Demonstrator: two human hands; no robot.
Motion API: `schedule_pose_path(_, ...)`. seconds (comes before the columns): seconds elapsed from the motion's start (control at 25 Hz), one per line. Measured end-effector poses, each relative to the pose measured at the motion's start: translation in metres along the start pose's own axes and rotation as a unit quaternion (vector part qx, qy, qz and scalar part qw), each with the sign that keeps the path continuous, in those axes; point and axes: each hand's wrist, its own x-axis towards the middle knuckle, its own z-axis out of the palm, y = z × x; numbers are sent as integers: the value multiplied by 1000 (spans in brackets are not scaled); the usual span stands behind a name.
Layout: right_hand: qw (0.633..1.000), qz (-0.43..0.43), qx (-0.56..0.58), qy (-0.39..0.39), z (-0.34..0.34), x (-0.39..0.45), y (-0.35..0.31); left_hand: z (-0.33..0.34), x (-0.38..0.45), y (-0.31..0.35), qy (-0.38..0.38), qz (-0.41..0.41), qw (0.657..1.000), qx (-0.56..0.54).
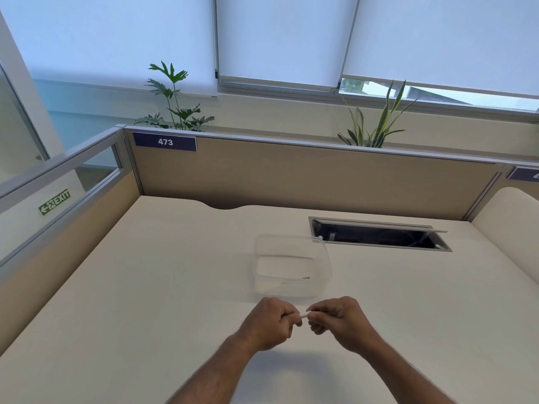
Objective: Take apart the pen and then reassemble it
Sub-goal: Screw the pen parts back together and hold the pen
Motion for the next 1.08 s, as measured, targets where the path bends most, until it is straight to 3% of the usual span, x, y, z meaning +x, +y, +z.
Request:
schedule_pose_path(0.6, 995, 53, 75, 33, 7, -3, -3, 6, 2, -2, 119, 87, 979, 140)
schedule_pose_path(0.88, 998, 42, 38, -1, 1, 2, 0, 3, 3, -6, 74, 54, 986, 139)
schedule_pose_path(1.08, 998, -3, -54, -21, 3, -1, 5, -2, 1, -4, 20, 57, 988, 140)
